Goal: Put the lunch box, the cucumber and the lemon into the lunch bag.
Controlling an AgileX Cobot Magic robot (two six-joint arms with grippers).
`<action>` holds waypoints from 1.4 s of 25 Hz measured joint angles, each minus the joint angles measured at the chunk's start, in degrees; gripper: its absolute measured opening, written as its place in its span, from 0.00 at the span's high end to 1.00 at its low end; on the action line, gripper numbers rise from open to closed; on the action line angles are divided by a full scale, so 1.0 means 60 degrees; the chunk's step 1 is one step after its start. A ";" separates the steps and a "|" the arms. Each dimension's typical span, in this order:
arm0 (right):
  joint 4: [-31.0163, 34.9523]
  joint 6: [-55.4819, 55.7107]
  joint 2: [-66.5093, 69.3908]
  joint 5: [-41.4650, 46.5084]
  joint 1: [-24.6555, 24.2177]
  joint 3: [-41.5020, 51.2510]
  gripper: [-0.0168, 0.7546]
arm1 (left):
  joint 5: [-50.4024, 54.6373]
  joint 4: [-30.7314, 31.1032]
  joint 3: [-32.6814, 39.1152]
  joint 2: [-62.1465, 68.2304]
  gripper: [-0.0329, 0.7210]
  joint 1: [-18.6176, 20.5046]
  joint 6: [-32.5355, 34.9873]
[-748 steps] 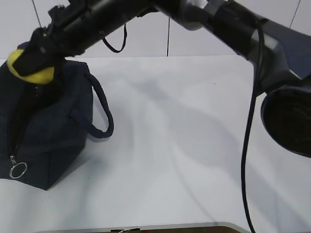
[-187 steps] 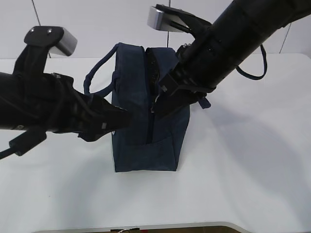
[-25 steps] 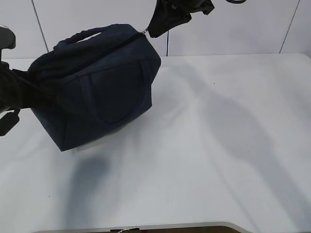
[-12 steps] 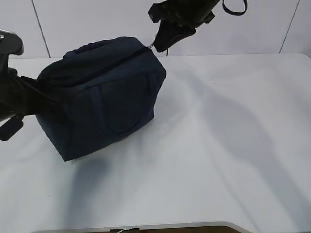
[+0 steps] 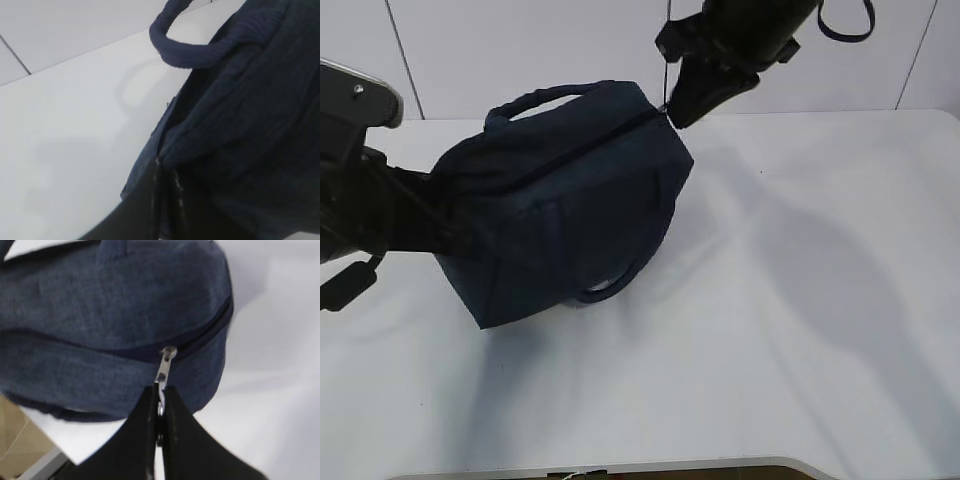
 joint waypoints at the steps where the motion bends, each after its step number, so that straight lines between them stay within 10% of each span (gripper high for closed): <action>1: 0.0000 0.0000 -0.0228 0.0000 0.0000 0.0310 0.97 | 0.0116 0.0097 0.0000 0.0000 0.98 0.0000 0.0000; 9: -0.0198 -0.0110 -0.1665 -0.0022 0.0000 0.2100 0.97 | 0.2458 0.1612 0.0000 0.0000 0.98 0.0571 0.0000; 35: -0.0299 0.1204 -0.3006 -0.0203 0.0000 0.4030 0.97 | 0.3150 0.1733 -0.0017 0.0000 0.93 0.1087 0.0000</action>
